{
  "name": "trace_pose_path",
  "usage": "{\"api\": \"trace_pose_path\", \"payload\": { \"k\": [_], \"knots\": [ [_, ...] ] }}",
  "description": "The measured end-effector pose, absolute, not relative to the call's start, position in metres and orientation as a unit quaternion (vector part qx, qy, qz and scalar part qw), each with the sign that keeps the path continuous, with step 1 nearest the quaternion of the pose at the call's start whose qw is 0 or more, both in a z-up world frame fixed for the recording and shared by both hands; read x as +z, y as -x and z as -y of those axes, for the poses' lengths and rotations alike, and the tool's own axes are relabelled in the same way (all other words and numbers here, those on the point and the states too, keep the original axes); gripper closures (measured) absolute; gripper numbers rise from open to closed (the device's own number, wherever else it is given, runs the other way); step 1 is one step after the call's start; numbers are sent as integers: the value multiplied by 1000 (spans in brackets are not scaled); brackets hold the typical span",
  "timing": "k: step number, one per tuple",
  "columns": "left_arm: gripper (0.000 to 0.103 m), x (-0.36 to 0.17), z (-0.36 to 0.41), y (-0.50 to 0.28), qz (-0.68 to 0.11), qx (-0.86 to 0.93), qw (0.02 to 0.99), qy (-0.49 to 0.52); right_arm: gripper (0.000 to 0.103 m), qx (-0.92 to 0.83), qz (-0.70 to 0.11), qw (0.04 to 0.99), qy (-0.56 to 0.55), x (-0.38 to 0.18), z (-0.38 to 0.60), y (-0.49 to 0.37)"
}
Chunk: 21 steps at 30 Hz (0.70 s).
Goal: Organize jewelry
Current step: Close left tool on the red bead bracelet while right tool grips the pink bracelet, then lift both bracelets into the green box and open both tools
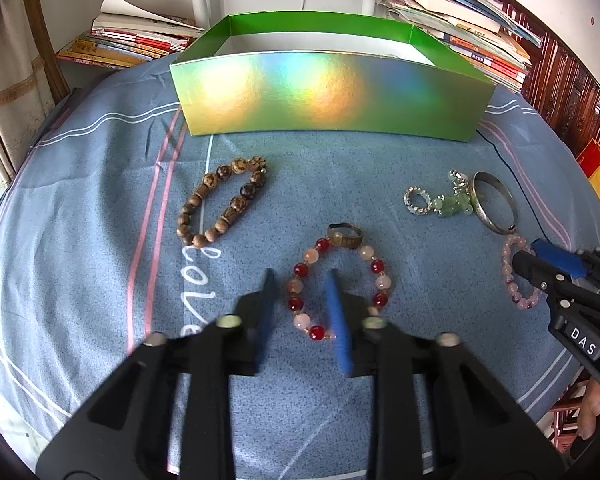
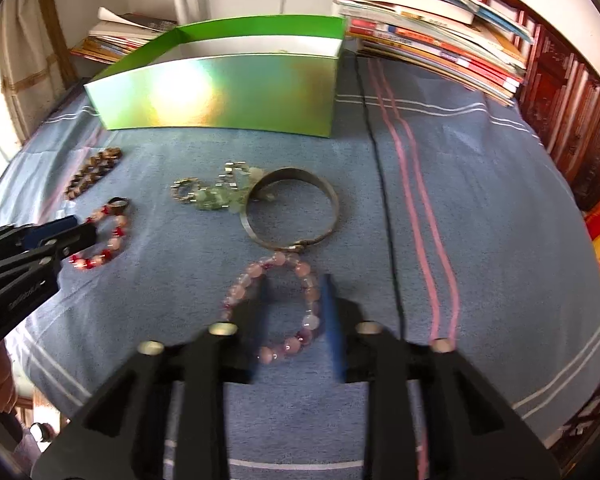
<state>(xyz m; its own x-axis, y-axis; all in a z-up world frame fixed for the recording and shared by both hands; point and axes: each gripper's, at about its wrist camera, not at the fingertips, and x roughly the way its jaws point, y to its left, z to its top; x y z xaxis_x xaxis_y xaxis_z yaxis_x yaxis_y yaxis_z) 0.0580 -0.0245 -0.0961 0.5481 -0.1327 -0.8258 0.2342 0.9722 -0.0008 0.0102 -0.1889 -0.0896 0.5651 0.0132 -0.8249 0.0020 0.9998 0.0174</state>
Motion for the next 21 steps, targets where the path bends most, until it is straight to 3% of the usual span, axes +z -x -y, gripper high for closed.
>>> {"api": "trace_pose_path", "payload": {
  "k": [2,8,15,21],
  "knots": [
    [95,-96,26,-59,-465,-108,877,-54,95,10,-466,885,-2,-90,185,-10],
    [95,-85,30,-56,-456,-121,880,-49,95,32,-457,889,-1,-78,176,-10],
    [95,-36,24,-48,-406,-138,903,-44,95,49,-394,918,2,-25,173,-7],
    [95,-32,20,-52,-407,-136,902,-39,95,52,-411,910,7,-33,166,-16]
  ]
}}
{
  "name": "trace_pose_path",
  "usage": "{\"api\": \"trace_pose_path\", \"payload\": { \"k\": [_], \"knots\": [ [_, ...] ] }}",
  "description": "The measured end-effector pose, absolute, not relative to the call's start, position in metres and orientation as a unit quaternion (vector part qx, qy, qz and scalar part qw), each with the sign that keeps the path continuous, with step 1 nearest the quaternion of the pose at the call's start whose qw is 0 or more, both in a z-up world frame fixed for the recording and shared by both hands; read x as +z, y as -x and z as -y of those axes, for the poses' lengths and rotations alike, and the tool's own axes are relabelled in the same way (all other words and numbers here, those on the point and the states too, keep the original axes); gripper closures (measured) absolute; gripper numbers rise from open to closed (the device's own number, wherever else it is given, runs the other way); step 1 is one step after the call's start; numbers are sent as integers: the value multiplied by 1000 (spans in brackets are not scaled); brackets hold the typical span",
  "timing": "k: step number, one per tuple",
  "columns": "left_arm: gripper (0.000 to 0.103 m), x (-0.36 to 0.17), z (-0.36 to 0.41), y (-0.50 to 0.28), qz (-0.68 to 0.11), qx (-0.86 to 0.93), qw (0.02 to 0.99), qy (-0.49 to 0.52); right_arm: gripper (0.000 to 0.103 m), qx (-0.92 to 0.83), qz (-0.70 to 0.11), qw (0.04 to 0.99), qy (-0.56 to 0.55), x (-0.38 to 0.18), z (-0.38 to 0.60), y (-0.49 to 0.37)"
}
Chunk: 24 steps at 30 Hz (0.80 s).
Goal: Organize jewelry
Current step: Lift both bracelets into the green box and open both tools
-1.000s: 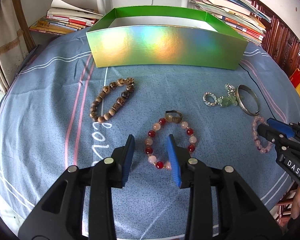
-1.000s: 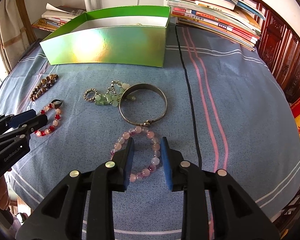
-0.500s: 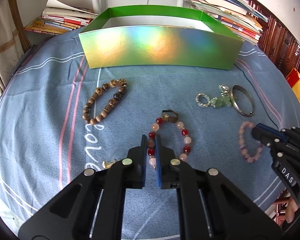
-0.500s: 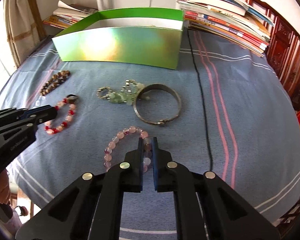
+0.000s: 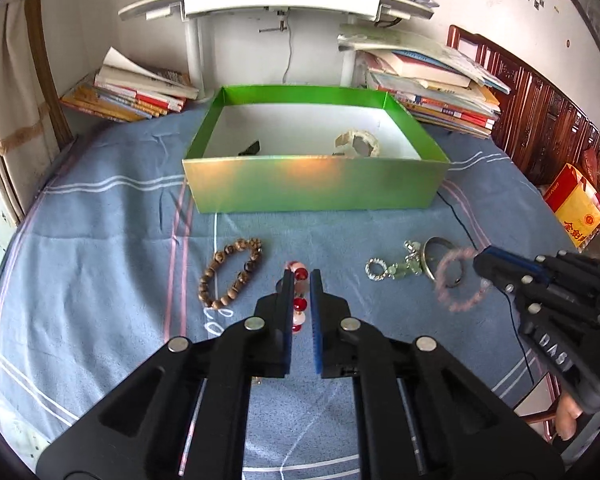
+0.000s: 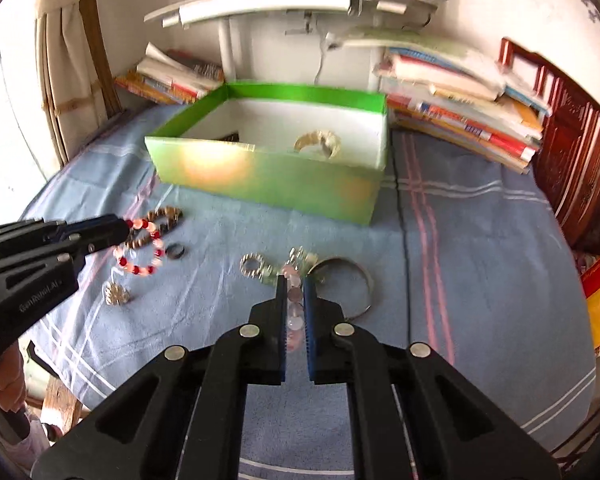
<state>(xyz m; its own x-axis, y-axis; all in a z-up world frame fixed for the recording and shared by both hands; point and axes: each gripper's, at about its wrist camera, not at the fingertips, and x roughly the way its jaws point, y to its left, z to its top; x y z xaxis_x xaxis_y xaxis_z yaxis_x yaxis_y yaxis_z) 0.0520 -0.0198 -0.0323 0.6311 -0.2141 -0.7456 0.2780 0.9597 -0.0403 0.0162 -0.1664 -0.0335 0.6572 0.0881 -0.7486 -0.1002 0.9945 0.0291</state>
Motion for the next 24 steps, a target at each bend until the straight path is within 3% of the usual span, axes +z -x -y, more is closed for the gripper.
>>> {"api": "trace_pose_path", "payload": {
  "k": [6,15,24],
  "knots": [
    [95,-25,17,-68,-407,-135,902,-43,95,56,-414,908,13,-32,162,-30],
    [95,46,21,-137,-329,-130,934,-56,95,29,-326,945,-19,38,178,-104],
    [95,1,26,-224,-396,-119,910,-40,95,5,-400,915,-45,-14,189,-188]
  ]
}}
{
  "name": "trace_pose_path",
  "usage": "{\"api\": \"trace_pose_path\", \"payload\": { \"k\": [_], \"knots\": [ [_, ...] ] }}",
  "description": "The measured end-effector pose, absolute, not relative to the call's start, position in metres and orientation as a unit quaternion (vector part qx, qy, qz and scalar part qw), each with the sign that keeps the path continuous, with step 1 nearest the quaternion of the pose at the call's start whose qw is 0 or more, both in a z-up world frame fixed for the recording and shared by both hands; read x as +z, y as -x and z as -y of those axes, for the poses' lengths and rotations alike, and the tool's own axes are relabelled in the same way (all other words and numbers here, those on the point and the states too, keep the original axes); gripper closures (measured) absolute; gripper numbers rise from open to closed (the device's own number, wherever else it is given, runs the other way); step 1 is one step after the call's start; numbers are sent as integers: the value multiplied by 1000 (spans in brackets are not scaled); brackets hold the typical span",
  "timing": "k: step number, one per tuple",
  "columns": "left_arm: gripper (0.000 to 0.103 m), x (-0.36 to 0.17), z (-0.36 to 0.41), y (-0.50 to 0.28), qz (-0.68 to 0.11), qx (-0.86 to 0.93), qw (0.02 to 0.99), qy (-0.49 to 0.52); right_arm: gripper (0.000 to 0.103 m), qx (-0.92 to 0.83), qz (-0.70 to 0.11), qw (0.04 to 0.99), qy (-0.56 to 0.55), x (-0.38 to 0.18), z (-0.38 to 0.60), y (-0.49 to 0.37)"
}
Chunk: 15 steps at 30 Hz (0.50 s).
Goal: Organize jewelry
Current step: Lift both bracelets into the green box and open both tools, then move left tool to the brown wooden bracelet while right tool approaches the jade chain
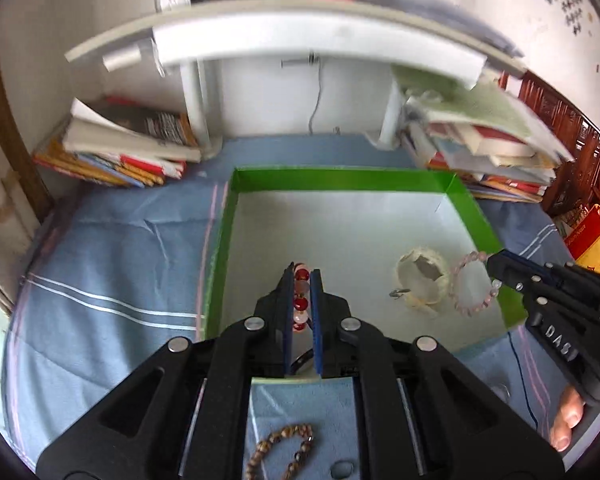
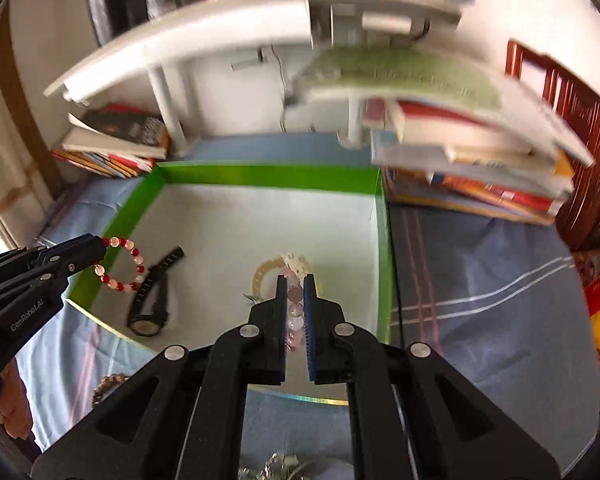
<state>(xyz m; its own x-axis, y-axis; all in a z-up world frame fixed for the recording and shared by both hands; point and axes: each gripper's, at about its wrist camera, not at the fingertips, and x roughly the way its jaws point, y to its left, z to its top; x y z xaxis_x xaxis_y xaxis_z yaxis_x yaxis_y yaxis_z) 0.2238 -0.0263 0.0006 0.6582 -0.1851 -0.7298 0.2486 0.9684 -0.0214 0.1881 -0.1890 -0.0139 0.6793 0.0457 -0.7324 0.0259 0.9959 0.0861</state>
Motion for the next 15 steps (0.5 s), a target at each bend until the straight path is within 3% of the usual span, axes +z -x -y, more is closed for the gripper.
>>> {"api": "trace_pose_path", "payload": {
  "k": [8,9,10,11,15],
  "knots": [
    [93,-18,56,-240,-410,-144,899,-52,92,-2,-417,908,-35,-30,185,-197],
    [80,-18,56,-240,-409,-143,900,-53,79,-1,-416,909,-35,-28,186,-195],
    [61,-18,55,-238,-409,-139,900,-54,70,1,-412,911,-38,-25,187,-191],
    [57,-16,53,-235,-405,-137,903,-53,56,4,-404,914,-40,-20,188,-184],
    [57,-1,36,-202,-380,-122,915,-56,56,9,-378,926,-23,1,188,-148]
  ]
}}
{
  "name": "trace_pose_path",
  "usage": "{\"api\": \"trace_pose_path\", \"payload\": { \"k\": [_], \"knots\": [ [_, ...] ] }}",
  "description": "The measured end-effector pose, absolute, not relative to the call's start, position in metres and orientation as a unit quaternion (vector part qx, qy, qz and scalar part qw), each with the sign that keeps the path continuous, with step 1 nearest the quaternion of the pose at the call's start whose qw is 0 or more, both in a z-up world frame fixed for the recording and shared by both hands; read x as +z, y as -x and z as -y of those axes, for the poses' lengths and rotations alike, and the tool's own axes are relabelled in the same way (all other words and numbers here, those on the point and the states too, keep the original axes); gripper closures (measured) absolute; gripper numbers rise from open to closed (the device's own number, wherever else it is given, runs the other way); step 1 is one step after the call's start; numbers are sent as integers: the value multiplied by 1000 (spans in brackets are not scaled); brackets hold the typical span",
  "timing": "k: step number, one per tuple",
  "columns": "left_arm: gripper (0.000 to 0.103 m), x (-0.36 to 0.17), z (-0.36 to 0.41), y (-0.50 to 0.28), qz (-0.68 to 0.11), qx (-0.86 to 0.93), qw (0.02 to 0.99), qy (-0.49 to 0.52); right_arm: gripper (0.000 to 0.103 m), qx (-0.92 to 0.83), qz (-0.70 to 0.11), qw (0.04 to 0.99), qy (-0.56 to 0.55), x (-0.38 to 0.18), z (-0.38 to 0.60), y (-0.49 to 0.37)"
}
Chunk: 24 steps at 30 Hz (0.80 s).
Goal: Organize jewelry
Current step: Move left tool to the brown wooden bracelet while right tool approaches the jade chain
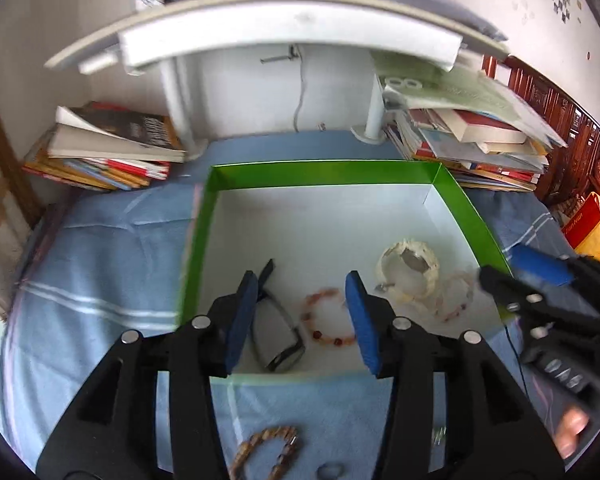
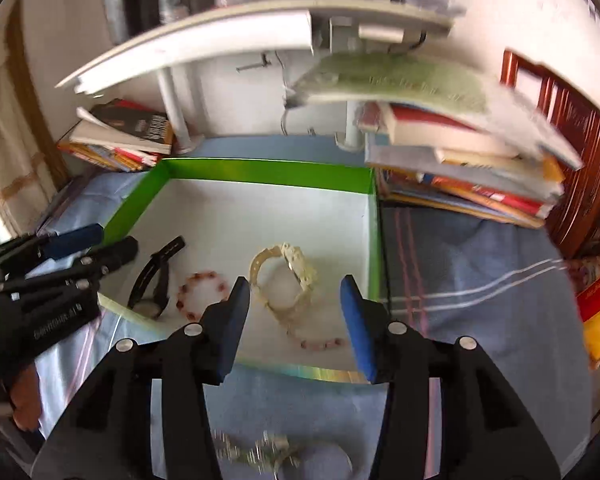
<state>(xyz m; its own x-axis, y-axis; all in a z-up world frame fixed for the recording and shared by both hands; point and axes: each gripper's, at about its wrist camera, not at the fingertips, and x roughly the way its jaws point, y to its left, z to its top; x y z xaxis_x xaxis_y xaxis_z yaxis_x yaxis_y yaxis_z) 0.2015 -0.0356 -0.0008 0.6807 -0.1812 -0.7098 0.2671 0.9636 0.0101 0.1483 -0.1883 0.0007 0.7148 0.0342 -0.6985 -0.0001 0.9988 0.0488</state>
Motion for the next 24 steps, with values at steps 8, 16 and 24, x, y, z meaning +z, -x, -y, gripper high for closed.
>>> {"api": "trace_pose_path", "payload": {
  "k": [8,16,24],
  "knots": [
    [52,-18,-10,-130,-391,-63,917,-52,58,53,-416,908,-6,-25,172,-83],
    [51,-65,-50,-116,-449,-27,893,-8,90,56,-489,870,10,-85,147,-92],
    [51,-89,-43,-125,-477,-43,878,-6,95,108,-491,864,6,-89,127,-70]
  ]
}}
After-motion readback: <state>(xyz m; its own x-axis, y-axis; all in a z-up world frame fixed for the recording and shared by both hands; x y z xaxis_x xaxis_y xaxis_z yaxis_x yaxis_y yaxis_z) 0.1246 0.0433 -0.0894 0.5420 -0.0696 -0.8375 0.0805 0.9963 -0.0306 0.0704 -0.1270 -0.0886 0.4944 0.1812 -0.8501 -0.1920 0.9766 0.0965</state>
